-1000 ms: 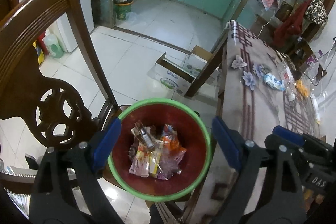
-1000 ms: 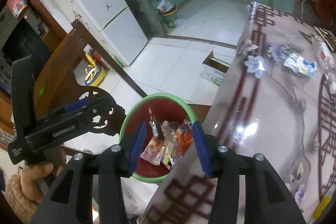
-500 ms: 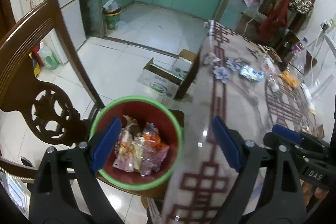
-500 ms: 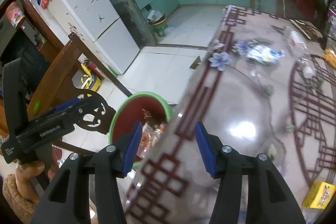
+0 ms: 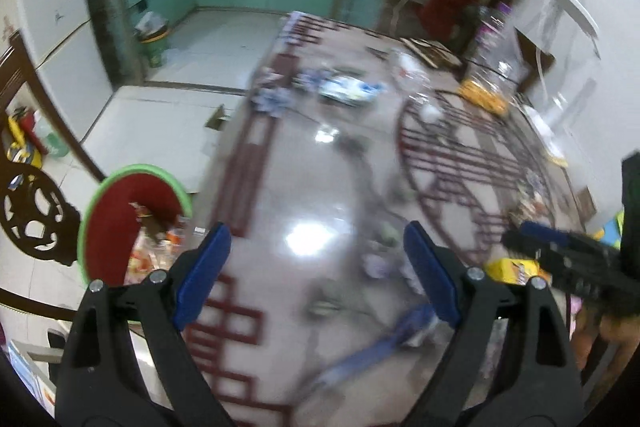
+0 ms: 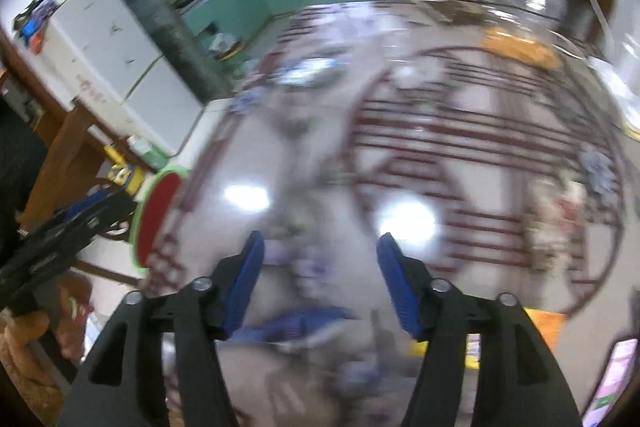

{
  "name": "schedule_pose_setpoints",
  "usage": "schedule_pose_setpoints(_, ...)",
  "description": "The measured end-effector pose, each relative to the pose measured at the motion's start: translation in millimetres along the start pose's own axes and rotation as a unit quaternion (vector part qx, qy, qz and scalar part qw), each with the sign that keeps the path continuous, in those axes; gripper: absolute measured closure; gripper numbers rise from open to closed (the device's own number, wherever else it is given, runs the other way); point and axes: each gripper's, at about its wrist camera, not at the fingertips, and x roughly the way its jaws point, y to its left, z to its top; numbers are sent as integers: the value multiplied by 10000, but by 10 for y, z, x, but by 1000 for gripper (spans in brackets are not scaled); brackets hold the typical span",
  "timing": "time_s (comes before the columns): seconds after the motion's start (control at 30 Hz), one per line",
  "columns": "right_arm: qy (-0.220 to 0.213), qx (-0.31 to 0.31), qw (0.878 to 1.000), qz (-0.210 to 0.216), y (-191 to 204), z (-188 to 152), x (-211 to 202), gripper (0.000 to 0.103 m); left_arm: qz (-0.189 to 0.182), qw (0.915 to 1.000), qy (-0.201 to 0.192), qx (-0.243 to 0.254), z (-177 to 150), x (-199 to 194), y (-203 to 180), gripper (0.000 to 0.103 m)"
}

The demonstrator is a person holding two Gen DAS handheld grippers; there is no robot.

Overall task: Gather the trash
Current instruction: 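Move both open tools back over the table toward the remaining trash, then grasp crumpled paper with the right tool while the left tool grasps the yellow juice box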

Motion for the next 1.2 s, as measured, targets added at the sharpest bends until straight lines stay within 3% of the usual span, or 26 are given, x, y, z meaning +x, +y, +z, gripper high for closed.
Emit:
schedule_pose_setpoints(0.13,-249,416,9970,-603,-788,54,-147,25,-206,9996,51,183,-91,29,-385,17)
schedule_pose_setpoints(0.23,-213,684,9928,-955,-1270,140,-100,25,-413,9980,76,467,-156,44,-705,17)
schedule_pose_setpoints(0.3,-23,735,9916,-1061,-1521,172,20,25,-586,9950,116,799,-203,80,-971,14)
schedule_pose_setpoints(0.4,384,794,9921,-888,-1760,217,274,26,-777,9878,200,1336,-273,162,-1315,12)
schedule_pose_setpoints(0.47,568,721,9922,-849,-1827,213,407,27,-950,9775,341,1849,-339,268,-1584,11)
schedule_pose_setpoints(0.53,536,463,9923,-1019,-1825,223,448,38,-1039,9650,468,2363,-420,374,-1823,11)
schedule_pose_setpoints(0.6,553,218,9922,-1093,-1832,236,449,59,-1126,9499,581,2857,-503,466,-2038,11)
schedule_pose_setpoints(0.73,725,279,9939,-778,-1991,278,548,60,-1360,9216,756,3556,-605,636,-2372,8)
schedule_pose_setpoints(0.8,807,250,9938,-716,-2013,285,571,47,-1424,9037,871,3944,-652,744,-2535,8)
schedule_pose_setpoints(0.83,831,204,9936,-731,-2015,279,580,47,-1439,8966,914,4088,-682,785,-2608,8)
schedule_pose_setpoints(0.9,847,95,9933,-781,-2029,261,585,55,-1490,8824,1004,4348,-734,870,-2713,8)
schedule_pose_setpoints(1.0,735,286,9955,-525,-2115,277,498,69,-1535,8598,1154,4732,-824,1009,-2876,8)
schedule_pose_setpoints(1.2,358,630,9965,-424,-2228,318,243,70,-1663,8380,1513,4973,-952,1243,-2996,10)
